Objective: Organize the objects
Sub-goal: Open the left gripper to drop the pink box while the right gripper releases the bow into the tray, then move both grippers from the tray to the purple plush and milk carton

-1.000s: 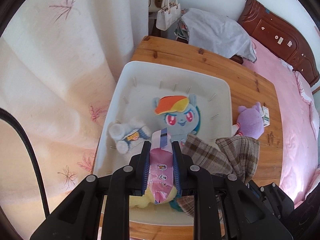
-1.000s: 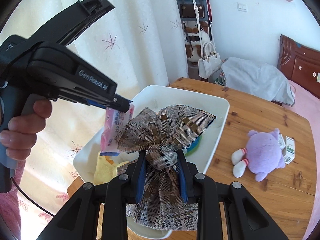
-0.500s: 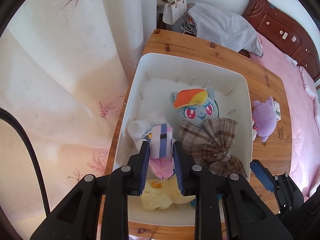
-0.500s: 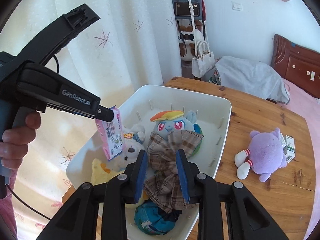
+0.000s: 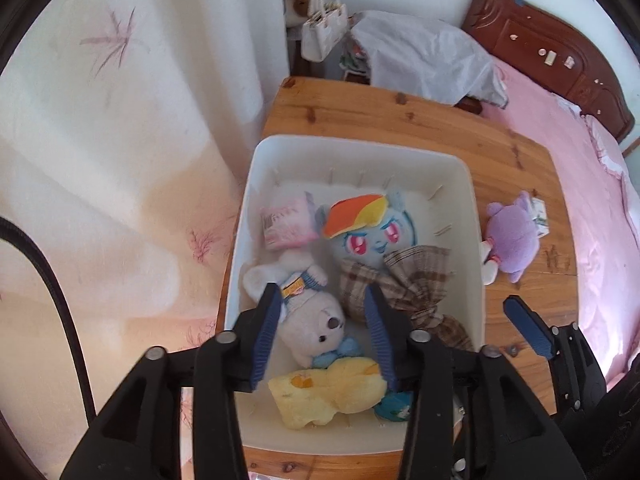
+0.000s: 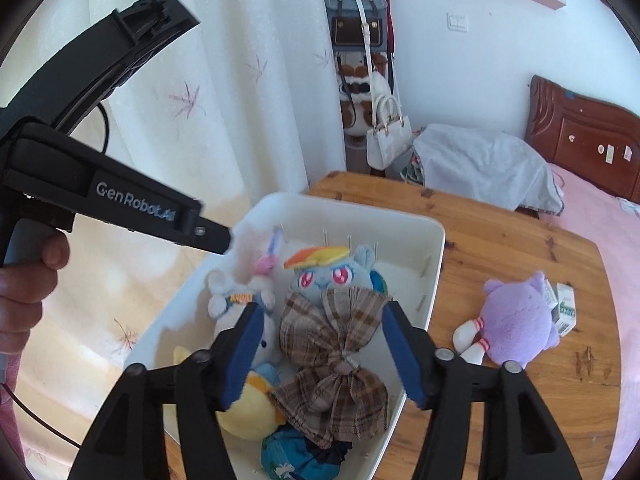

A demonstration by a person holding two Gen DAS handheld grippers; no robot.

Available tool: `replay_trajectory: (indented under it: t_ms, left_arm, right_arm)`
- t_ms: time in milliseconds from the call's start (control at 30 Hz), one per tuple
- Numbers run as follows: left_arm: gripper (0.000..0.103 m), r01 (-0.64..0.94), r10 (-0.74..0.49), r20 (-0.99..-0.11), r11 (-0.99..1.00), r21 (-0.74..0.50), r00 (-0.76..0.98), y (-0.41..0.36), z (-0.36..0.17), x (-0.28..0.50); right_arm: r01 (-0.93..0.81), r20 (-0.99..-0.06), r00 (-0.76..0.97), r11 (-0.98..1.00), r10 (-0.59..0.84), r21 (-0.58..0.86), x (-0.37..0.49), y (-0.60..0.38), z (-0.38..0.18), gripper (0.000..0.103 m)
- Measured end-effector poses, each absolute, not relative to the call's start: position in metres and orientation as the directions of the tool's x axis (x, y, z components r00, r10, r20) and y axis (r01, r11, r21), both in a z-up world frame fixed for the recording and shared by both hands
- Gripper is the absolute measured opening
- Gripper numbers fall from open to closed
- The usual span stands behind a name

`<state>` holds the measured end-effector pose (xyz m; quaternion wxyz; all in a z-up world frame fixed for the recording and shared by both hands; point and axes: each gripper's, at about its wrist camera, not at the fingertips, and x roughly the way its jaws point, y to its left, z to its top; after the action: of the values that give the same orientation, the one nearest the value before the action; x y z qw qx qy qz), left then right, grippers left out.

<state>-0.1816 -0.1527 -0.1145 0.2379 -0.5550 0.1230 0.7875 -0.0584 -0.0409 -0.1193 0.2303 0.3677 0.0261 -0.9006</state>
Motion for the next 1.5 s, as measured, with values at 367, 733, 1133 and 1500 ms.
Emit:
replay_trajectory:
  t_ms: [367, 733, 1133, 1500]
  left_arm:
    - [0.067, -0.504, 0.344, -0.892, -0.848, -0.163, -0.291, -0.126, -0.067, -0.18]
    - [0.067, -0.417, 0.396, -0.876, -0.87, -0.262, -0.276, -0.075, -0.045, -0.166]
    - [0.074, -0.262, 0.365, -0.886, -0.919, -0.294, -0.286, -0.021, -0.065, -0.151]
    - [0.074, -0.135, 0.317, -0.918, -0.947, -0.292, -0.238, 0.024, -0.12, -0.151]
  right_arm:
    - [0.373, -0.649, -0.692, -0.926, -0.316, 0.054, -0.064, -0.011, -0.083, 0.076]
    - [0.336, -0.612, -0.739, -0.941, -0.282, 0.028, -0.07, 0.059, -0.066, 0.08]
    - [0.371, -0.501, -0.808, -0.929, -0.31, -0.023, -0.085, 0.13, -0.063, 0.083]
    - [0.372, -0.475, -0.809, -0.927, -0.346, 0.041, -0.12, 0.192, -0.088, 0.084]
